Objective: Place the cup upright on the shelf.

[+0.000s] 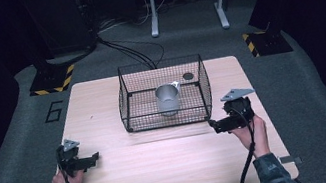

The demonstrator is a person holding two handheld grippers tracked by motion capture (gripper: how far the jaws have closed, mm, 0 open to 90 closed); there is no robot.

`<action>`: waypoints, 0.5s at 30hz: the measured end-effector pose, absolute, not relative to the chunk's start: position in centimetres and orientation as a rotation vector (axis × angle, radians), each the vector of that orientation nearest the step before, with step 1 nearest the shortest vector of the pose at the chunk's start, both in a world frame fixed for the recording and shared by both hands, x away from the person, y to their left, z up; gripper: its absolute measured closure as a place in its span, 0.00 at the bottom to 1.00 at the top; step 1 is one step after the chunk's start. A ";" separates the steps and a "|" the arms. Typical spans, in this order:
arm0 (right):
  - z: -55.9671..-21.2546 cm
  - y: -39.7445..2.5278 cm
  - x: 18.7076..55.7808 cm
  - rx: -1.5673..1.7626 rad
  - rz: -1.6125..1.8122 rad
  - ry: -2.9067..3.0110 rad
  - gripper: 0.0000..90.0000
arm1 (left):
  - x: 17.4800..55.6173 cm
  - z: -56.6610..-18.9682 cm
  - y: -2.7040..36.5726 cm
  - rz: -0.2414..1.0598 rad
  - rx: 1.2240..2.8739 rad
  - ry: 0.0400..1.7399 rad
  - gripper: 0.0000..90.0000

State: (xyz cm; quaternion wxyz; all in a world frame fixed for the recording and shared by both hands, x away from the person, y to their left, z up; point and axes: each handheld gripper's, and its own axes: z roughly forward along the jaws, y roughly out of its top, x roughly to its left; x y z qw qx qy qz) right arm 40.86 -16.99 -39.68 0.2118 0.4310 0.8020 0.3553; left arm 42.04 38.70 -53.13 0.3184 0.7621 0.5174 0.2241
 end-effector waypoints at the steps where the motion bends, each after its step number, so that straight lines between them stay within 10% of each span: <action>1: -40.2 -17.4 40.6 1.214 0.985 2.219 0.00 | 42.0 -53.1 38.7 0.590 2.004 1.361 0.00; 15: -49.5 -22.3 39.1 1.416 0.921 2.146 0.00 | 42.0 -53.1 38.7 0.580 2.015 1.362 0.00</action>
